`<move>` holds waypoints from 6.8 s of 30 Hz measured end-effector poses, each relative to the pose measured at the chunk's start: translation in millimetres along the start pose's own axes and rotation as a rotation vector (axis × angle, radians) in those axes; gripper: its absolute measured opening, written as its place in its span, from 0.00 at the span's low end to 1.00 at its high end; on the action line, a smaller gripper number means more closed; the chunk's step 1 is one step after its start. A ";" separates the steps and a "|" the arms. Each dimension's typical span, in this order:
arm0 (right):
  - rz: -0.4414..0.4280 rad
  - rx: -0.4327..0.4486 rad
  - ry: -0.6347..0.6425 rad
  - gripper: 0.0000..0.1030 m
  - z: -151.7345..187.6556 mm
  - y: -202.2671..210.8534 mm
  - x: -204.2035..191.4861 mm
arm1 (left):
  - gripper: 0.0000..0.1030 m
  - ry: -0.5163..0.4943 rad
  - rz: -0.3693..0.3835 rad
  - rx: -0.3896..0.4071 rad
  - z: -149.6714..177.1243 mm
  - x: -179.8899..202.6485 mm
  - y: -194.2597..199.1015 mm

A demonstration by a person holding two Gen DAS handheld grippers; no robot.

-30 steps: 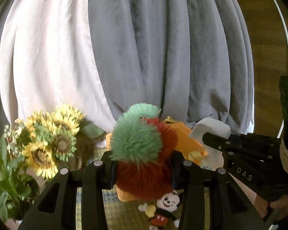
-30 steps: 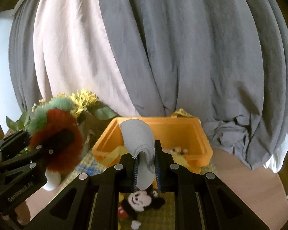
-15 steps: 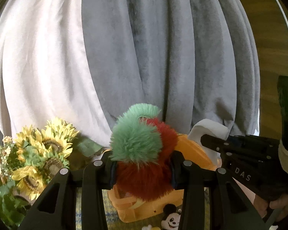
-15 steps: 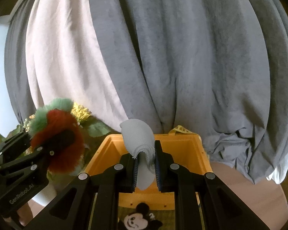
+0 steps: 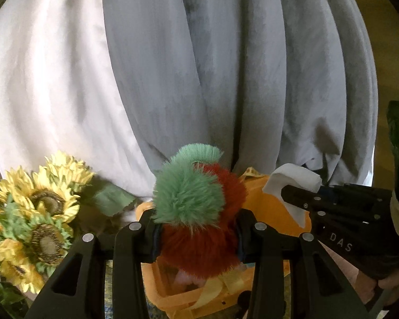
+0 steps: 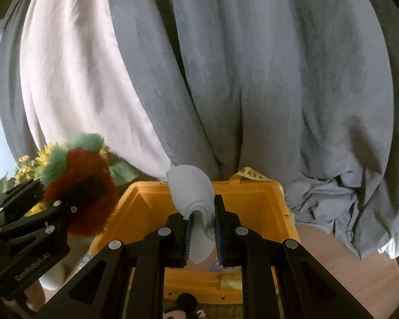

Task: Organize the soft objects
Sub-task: 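Lift the pompom and white cloth and carry both over the orange crate, then open both tools to drop the pompom and white cloth into the crate, then move both open tools back toward the Mickey plush, then lower both tools around the Mickey plush and close them on its body, then lift the Mickey plush with both tools and carry it over the crate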

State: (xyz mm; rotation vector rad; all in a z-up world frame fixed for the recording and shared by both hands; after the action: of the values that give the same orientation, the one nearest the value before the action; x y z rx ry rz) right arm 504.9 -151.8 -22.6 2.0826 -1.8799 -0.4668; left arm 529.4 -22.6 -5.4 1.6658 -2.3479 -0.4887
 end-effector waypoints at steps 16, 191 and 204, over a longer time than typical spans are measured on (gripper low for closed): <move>-0.010 -0.156 -0.066 0.16 24.9 -75.0 26.6 | 0.50 0.003 0.034 -0.161 25.6 0.9 -84.3; -0.173 -0.171 -0.281 0.14 116.8 52.8 0.7 | 0.20 0.104 -0.006 -0.152 116.0 34.4 75.5; -0.133 -0.032 -0.216 0.14 80.3 88.9 -5.8 | 0.20 0.083 0.011 -0.013 73.6 37.8 101.0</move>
State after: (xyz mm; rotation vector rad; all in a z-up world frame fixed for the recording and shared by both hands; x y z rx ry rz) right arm 390.0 -155.3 -57.0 2.2221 -1.8383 -0.7772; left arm 402.1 -17.5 -34.1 1.6350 -2.2890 -0.4236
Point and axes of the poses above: each gripper's, at about its wrist camera, not at the fingertips, and y roughly against the way its jaws point, x to its right, z to its underside, the point moved 3 cm from there along -y, roughly the way its jaws point, and after that the axes turned 1 degree about y, right-handed, at the moved point
